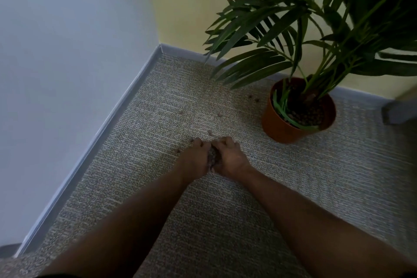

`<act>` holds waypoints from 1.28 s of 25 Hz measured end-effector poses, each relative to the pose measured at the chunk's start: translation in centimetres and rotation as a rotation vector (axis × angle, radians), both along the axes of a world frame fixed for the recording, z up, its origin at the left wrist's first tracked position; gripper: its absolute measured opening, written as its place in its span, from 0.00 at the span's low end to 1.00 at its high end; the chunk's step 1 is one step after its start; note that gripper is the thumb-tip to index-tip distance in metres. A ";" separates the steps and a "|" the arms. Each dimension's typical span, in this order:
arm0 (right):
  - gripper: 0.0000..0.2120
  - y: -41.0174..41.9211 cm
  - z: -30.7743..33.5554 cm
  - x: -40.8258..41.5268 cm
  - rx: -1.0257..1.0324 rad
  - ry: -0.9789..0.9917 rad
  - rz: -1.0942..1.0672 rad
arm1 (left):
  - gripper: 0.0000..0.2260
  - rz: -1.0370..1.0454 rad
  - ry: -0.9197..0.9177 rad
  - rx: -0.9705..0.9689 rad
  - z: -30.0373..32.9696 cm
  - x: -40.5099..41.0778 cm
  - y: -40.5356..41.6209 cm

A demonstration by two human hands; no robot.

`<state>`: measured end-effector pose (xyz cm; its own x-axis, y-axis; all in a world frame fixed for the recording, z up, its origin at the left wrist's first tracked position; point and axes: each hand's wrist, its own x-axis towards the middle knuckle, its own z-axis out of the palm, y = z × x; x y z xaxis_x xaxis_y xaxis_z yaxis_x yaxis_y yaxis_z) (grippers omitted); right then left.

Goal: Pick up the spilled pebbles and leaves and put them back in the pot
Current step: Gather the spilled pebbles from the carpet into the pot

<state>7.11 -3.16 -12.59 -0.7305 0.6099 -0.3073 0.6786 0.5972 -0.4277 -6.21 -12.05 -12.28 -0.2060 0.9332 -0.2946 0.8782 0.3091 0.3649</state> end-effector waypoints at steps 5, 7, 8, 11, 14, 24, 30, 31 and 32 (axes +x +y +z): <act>0.42 -0.2 -1.0 0.3 -0.047 0.075 -0.051 | 0.20 -0.020 -0.031 0.052 -0.7 -0.6 0.0; 0.39 -0.3 -0.9 -0.1 -0.077 0.112 -0.056 | 0.18 -0.014 -0.048 0.067 -0.7 -0.7 -0.2; 0.36 -0.4 -0.8 -0.4 -0.080 0.128 -0.052 | 0.18 -0.012 -0.048 0.065 -0.7 -0.7 -0.2; 0.30 -0.9 -0.7 -0.8 -0.090 0.157 -0.042 | 0.16 0.008 -0.044 0.079 -0.8 -0.6 -0.3; 0.28 -1.3 -0.4 -0.8 -0.074 0.157 -0.036 | 0.14 -0.008 -0.036 0.076 -1.1 -0.7 -0.4; 0.15 -2.0 0.6 -0.9 -0.008 0.072 0.039 | 0.14 0.029 0.021 0.032 -1.8 -0.1 -0.3; 0.15 -2.6 1.1 -1.4 0.057 -0.031 0.076 | 0.17 0.057 0.045 0.033 -1.9 0.7 -1.2; 0.15 -2.7 1.2 -1.5 0.068 -0.044 0.083 | 0.15 0.059 0.043 0.031 -1.9 0.6 -1.2; 0.14 -2.8 1.2 -1.5 0.077 -0.061 0.094 | 0.14 0.046 0.052 0.028 -1.9 0.6 -1.2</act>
<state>5.63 -5.94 -11.36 -0.7669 0.5633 -0.3076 0.6414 0.6889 -0.3376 -5.60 -13.28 -14.16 -0.2634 0.9300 -0.2564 0.8812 0.3401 0.3283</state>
